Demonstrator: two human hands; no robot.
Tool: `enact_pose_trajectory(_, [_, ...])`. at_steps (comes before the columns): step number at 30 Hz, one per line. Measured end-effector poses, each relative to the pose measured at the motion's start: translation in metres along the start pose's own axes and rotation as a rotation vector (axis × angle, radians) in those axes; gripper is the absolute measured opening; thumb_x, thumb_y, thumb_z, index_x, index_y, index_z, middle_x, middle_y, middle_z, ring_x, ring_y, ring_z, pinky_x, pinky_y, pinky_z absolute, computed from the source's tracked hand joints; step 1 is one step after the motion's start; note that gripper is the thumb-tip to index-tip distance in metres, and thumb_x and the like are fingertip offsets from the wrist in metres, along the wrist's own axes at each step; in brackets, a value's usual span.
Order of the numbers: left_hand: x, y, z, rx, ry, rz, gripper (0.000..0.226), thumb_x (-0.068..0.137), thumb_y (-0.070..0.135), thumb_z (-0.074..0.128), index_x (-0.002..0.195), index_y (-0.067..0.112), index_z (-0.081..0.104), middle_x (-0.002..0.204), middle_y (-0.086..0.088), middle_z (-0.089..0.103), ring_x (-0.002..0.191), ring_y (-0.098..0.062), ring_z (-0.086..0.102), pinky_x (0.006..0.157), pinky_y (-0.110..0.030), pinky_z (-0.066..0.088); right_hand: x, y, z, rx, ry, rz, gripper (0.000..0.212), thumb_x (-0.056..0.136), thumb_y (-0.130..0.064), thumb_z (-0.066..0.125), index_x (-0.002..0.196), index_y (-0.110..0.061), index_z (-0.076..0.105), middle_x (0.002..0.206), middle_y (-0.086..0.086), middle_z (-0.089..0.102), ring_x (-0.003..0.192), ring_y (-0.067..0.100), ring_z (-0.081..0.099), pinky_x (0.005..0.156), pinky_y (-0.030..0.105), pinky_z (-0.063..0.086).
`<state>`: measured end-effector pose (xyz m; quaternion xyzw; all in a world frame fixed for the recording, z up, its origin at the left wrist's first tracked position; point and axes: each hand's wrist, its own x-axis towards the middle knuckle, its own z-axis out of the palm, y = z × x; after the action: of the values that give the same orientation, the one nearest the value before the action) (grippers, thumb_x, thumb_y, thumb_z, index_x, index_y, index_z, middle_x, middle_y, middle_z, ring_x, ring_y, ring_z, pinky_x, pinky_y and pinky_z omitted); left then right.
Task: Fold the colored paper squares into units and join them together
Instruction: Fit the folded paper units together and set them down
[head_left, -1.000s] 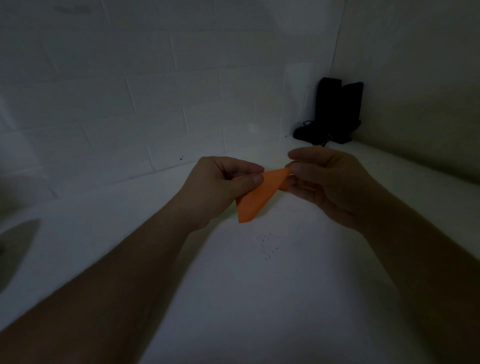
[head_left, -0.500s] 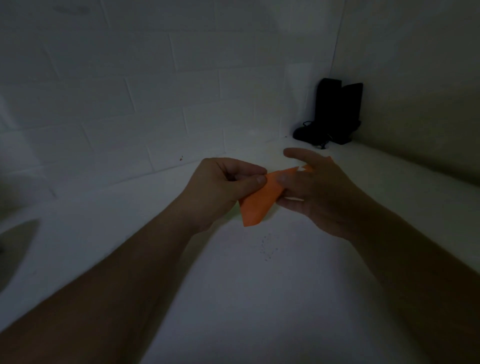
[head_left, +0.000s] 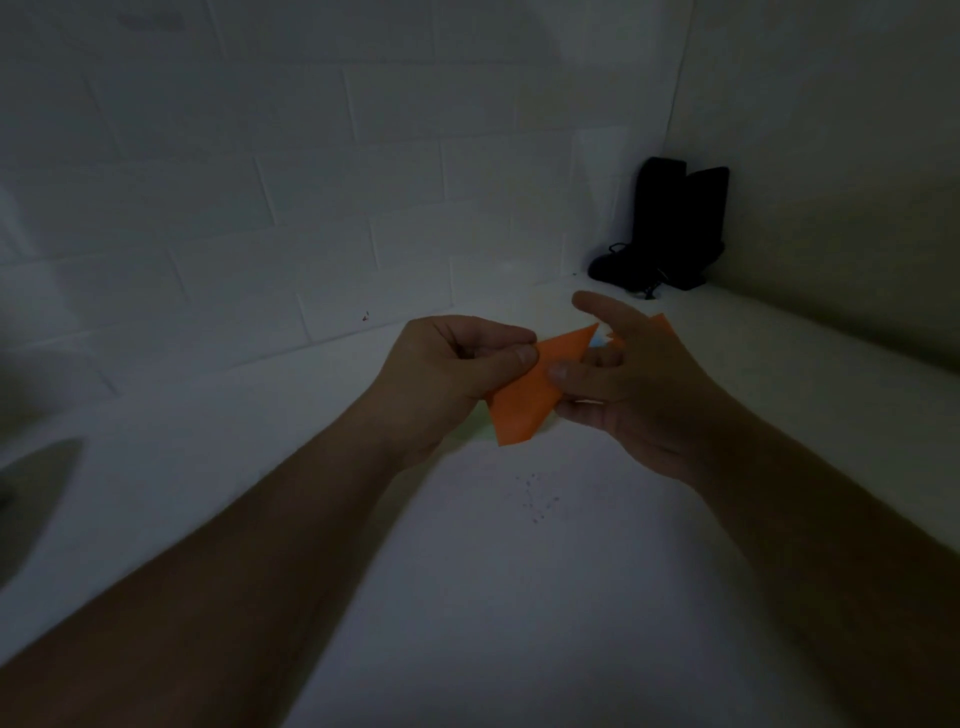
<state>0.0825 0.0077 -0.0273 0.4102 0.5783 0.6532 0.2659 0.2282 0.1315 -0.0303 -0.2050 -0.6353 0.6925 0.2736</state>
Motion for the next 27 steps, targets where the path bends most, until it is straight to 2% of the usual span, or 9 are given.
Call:
enact_pose_trajectory(3, [0.0004, -0.0002, 0.0016, -0.007, 0.019, -0.006, 0.012, 0.087, 0.003, 0.077, 0.092, 0.013, 0.079, 0.083, -0.004, 0.079, 0.078, -0.012, 0.073, 0.07, -0.022, 0.057, -0.0001, 0.0004, 0.0001, 0.013, 0.002, 0.021, 0.081, 0.085, -0.002, 0.074, 0.15, -0.032, 0.037, 0.11, 0.009, 0.069, 0.102, 0.025, 0.071, 0.081, 0.043, 0.061])
enact_pose_trajectory(6, [0.0019, -0.0006, 0.0011, -0.052, 0.065, -0.017, 0.012, 0.087, 0.002, 0.077, 0.091, 0.013, 0.078, 0.084, -0.006, 0.079, 0.079, -0.016, 0.074, 0.074, -0.028, 0.06, -0.0019, 0.001, 0.0028, 0.044, -0.064, 0.071, 0.077, 0.086, -0.002, 0.073, 0.147, -0.035, 0.038, 0.115, 0.011, 0.07, 0.097, 0.027, 0.074, 0.076, 0.042, 0.062])
enact_pose_trajectory(12, [0.0023, -0.0028, 0.0031, -0.071, 0.074, -0.019, 0.011, 0.088, 0.004, 0.076, 0.097, 0.011, 0.078, 0.085, -0.005, 0.08, 0.083, -0.017, 0.076, 0.078, -0.031, 0.063, -0.0017, 0.0036, 0.0027, 0.04, -0.089, 0.051, 0.074, 0.086, 0.006, 0.069, 0.144, -0.028, 0.04, 0.106, 0.008, 0.076, 0.099, 0.026, 0.074, 0.072, 0.041, 0.061])
enact_pose_trajectory(18, [0.003, -0.0062, 0.0069, -0.107, 0.103, -0.031, 0.012, 0.089, 0.004, 0.076, 0.1, 0.008, 0.077, 0.09, -0.01, 0.079, 0.086, -0.022, 0.077, 0.076, -0.033, 0.062, -0.0018, 0.0043, 0.0032, 0.004, -0.098, 0.054, 0.075, 0.087, 0.004, 0.069, 0.143, -0.035, 0.039, 0.104, 0.005, 0.077, 0.098, 0.025, 0.074, 0.075, 0.046, 0.062])
enact_pose_trajectory(21, [0.0035, -0.0056, 0.0054, -0.152, 0.123, -0.037, 0.013, 0.089, 0.004, 0.076, 0.101, 0.007, 0.077, 0.093, -0.011, 0.079, 0.09, -0.024, 0.077, 0.078, -0.034, 0.062, -0.0023, 0.0043, 0.0046, -0.011, -0.126, 0.053, 0.071, 0.085, 0.004, 0.071, 0.143, -0.027, 0.042, 0.11, 0.016, 0.074, 0.102, 0.029, 0.073, 0.083, 0.05, 0.06])
enact_pose_trajectory(23, [0.0034, -0.0052, 0.0053, -0.177, 0.126, -0.048, 0.014, 0.089, 0.004, 0.076, 0.102, 0.006, 0.076, 0.094, -0.011, 0.08, 0.09, -0.022, 0.077, 0.078, -0.032, 0.062, -0.0022, 0.0045, 0.0051, -0.021, -0.11, 0.031, 0.073, 0.084, 0.007, 0.071, 0.144, -0.023, 0.043, 0.11, 0.023, 0.072, 0.101, 0.031, 0.073, 0.083, 0.05, 0.06])
enact_pose_trajectory(27, [0.0039, -0.007, 0.0073, -0.194, 0.133, -0.059, 0.016, 0.088, 0.005, 0.076, 0.104, 0.006, 0.076, 0.096, -0.011, 0.08, 0.091, -0.022, 0.077, 0.079, -0.033, 0.062, -0.0012, 0.0057, 0.0042, -0.034, -0.087, 0.006, 0.075, 0.083, 0.006, 0.072, 0.145, -0.024, 0.042, 0.107, 0.02, 0.074, 0.101, 0.03, 0.073, 0.083, 0.051, 0.06])
